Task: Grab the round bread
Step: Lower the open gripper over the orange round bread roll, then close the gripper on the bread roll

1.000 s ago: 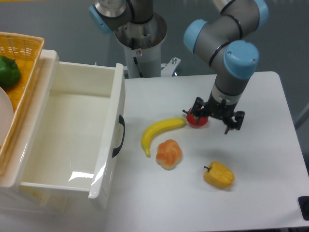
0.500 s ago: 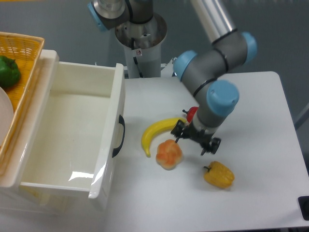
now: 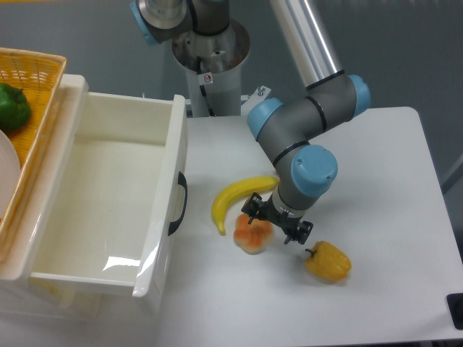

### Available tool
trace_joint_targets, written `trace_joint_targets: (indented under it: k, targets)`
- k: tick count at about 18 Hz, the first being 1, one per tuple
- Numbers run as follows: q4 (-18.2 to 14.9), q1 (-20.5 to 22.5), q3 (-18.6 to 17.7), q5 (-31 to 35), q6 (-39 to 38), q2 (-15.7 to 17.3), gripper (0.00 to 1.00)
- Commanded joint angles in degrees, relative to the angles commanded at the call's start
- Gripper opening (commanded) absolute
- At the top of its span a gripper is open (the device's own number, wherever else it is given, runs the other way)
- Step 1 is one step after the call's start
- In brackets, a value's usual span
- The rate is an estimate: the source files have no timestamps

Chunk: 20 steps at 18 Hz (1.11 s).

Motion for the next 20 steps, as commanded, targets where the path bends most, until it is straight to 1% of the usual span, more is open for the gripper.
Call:
trace_joint_targets:
  k: [2, 10, 11, 14, 17, 18, 20]
  targets:
    - [0.09, -0.09, -0.52, 0.0, -0.35, -0.09, 1.0]
    - [0.09, -0.18, -0.44, 0.0, -1.14, -0.79, 1.0]
    - [0.09, -0.18, -0.44, 0.09, -1.14, -0.88, 0.94]
    - [0.09, -0.18, -0.44, 0.0, -1.84, -0.97, 0.72]
    - [0.09, -0.18, -0.44, 0.09, -2.37, -0.97, 0.65]
    - [0.0, -0.18, -0.35, 0.09, -2.46, -0.97, 0.58]
    - [0.0, -0.18, -0.35, 0.18, -2.64, -0.97, 0.4]
